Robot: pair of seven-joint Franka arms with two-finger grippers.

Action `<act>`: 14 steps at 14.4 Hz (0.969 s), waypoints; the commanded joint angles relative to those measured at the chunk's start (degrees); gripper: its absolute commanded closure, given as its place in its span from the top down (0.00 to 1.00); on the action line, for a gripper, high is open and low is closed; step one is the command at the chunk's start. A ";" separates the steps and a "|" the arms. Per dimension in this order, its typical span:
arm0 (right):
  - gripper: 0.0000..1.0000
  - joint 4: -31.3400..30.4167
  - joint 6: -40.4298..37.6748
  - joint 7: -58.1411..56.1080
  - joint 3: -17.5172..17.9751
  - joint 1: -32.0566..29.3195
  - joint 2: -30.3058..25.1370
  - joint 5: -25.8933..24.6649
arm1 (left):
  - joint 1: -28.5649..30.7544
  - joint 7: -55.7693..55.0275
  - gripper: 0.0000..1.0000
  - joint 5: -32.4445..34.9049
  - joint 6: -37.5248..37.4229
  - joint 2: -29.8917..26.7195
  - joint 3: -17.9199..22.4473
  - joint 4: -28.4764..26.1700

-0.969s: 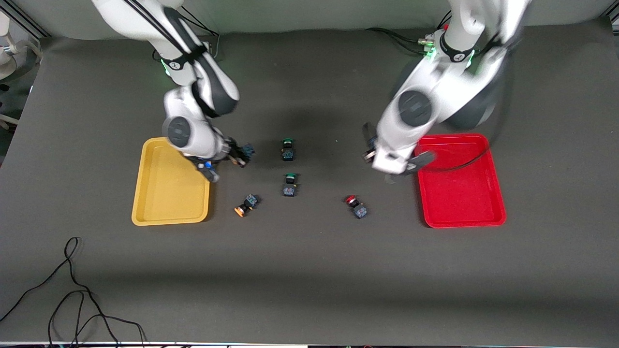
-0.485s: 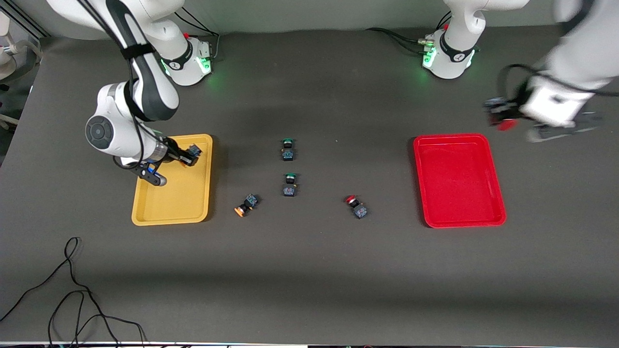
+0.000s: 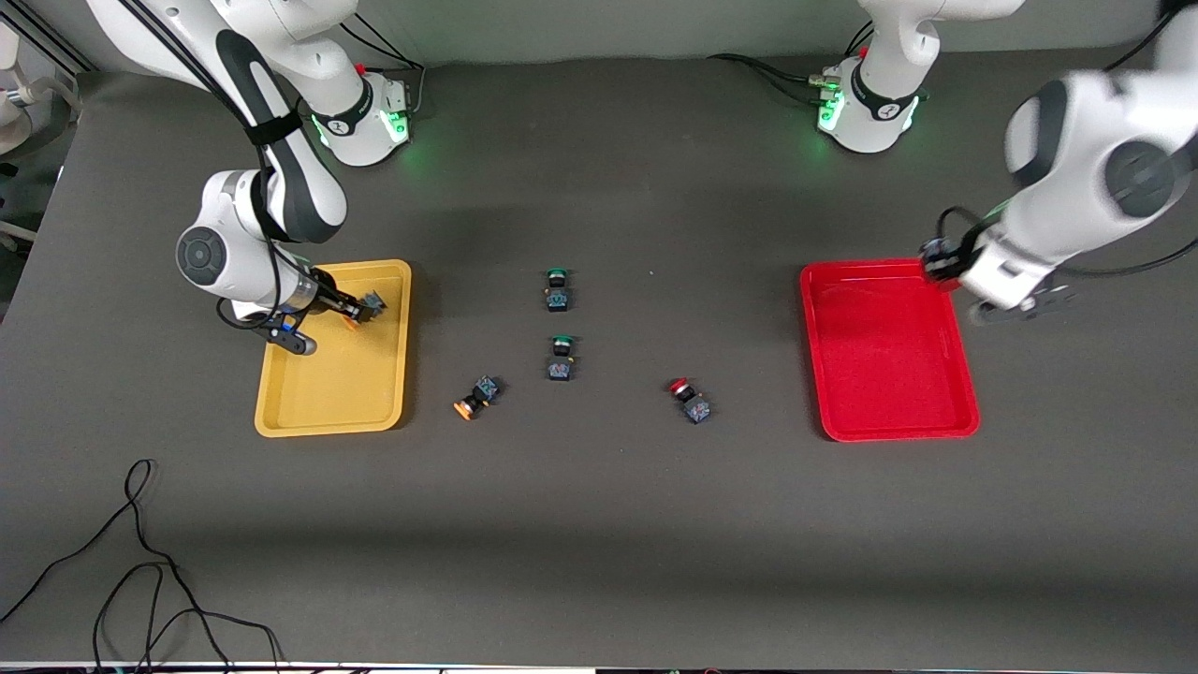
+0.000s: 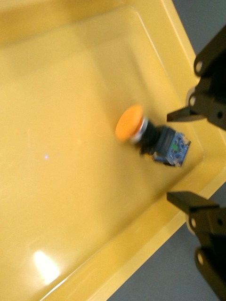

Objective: Place red and yellow buttons in trays

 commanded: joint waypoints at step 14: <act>1.00 34.64 4.63 32.23 16.58 1.11 27.76 2.65 | -1.67 -6.00 1.00 -6.95 -13.01 10.72 -4.67 19.88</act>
